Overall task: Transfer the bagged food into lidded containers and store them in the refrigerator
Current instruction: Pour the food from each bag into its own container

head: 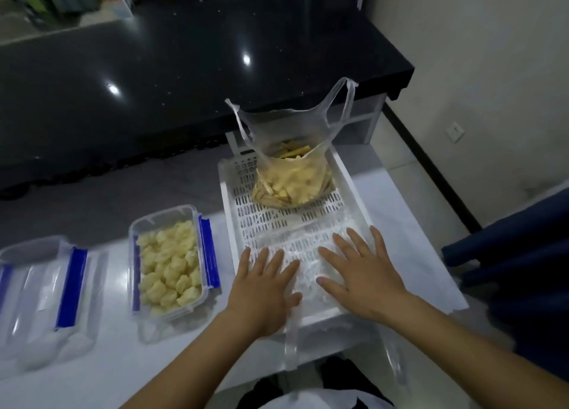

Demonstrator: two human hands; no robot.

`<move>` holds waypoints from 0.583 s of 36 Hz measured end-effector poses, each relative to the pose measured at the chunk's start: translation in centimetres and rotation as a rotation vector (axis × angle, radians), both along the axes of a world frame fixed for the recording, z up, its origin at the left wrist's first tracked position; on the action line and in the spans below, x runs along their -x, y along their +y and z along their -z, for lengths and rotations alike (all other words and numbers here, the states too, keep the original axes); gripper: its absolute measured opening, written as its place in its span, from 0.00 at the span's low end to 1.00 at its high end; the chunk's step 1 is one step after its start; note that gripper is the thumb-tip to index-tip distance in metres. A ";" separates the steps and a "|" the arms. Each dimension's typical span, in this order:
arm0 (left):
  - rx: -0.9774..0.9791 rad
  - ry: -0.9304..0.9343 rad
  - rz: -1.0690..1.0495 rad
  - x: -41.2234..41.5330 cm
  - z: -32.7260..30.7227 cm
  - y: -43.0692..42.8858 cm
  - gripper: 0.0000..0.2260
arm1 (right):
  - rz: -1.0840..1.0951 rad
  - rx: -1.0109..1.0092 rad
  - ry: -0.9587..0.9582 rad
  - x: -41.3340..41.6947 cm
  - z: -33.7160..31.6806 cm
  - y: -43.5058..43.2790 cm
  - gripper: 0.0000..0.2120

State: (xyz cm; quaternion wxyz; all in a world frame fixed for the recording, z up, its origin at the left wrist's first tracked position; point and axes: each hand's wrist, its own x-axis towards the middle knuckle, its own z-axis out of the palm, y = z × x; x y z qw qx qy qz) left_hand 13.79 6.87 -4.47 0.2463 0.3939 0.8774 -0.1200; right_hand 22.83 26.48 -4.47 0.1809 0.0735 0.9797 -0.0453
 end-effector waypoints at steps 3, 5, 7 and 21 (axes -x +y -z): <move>-0.199 -0.015 -0.118 0.8 -1.5 0.1 0.27 | 0.150 0.303 0.173 0.4 -1.6 0.8 0.31; -0.376 0.040 -0.205 2.0 -3.3 0.2 0.26 | 0.287 0.535 0.369 1.0 -3.3 2.1 0.28; -0.555 0.067 -0.309 3.5 -5.4 0.3 0.26 | 0.381 0.719 0.502 2.1 -5.2 3.8 0.25; -1.310 -0.401 -1.051 12.5 -13.7 4.5 0.21 | 0.641 1.350 0.577 13.6 -14.4 7.8 0.11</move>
